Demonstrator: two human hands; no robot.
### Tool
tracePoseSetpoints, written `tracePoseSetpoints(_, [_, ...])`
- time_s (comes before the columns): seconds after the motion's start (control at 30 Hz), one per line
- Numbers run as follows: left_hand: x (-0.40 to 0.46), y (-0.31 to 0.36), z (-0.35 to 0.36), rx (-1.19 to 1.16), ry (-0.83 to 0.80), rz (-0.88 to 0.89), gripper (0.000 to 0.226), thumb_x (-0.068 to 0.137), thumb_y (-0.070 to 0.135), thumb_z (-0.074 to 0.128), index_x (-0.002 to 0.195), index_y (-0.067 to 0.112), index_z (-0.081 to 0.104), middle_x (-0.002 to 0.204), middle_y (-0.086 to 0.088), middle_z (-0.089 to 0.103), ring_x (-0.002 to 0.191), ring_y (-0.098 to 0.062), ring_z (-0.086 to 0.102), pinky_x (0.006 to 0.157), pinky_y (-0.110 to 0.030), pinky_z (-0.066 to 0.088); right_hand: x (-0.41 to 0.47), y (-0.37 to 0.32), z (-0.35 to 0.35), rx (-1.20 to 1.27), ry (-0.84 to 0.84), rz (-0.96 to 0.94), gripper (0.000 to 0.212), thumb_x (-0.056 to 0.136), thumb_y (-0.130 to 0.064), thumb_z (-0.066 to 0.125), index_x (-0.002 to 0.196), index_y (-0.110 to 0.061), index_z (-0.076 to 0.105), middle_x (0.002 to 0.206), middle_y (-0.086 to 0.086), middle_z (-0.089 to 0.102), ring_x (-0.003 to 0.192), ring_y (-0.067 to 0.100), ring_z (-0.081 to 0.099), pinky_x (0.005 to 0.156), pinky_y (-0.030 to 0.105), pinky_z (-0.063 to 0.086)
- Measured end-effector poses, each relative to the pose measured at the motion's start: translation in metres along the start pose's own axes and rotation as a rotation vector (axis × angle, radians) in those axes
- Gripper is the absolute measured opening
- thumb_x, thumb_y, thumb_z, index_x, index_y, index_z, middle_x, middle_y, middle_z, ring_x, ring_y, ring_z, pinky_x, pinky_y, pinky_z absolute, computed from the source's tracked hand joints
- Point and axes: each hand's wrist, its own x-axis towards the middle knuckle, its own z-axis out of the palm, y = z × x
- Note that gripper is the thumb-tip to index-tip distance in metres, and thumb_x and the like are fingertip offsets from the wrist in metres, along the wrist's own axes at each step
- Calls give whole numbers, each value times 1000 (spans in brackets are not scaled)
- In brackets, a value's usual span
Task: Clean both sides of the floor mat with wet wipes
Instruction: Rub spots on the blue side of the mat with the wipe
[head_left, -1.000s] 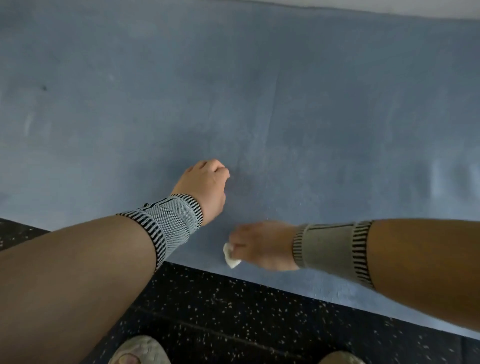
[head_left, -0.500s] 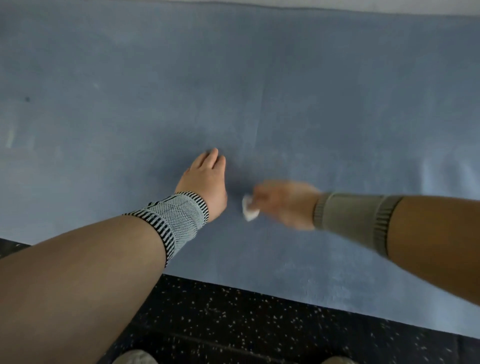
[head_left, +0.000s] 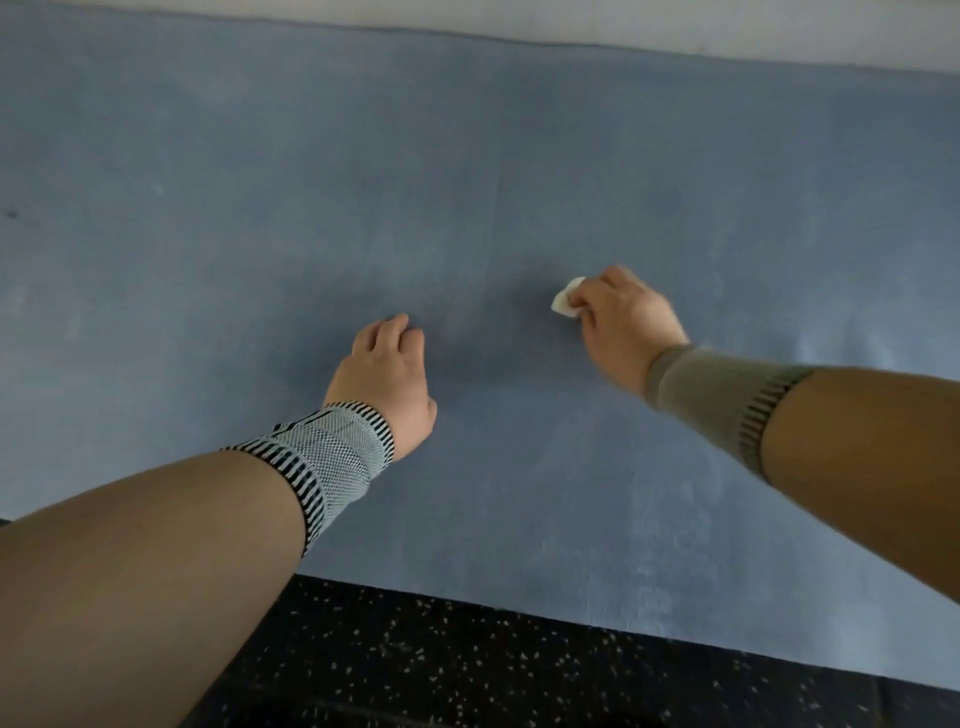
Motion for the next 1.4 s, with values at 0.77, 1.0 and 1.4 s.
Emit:
tracePoseSetpoints(0.77, [7, -3, -9, 9, 20, 37, 60, 88, 28, 55, 145, 22, 35, 151, -2, 25, 138, -26, 21, 102, -39, 42, 36, 3, -1, -66, -18, 172, 30, 90, -4, 48, 110, -19, 65, 112, 1, 56, 97, 22, 59, 87, 30, 48])
tracePoseSetpoints(1.0, [18, -3, -14, -65, 2, 106, 61, 88, 25, 61, 143, 13, 39, 159, 3, 22, 144, -18, 21, 111, -33, 30, 15, -68, 30, -30, -310, -433, 20, 91, -12, 51, 102, -18, 67, 102, 8, 63, 94, 29, 57, 74, 34, 44])
tracePoseSetpoints(1.4, [28, 0, -22, -64, 47, 49, 60, 90, 37, 59, 143, 22, 37, 140, 3, 45, 129, -22, 40, 97, -39, 45, 19, -42, 30, -30, -165, -304, 13, 85, -40, 51, 77, -34, 61, 77, -16, 58, 74, 9, 55, 63, 21, 40])
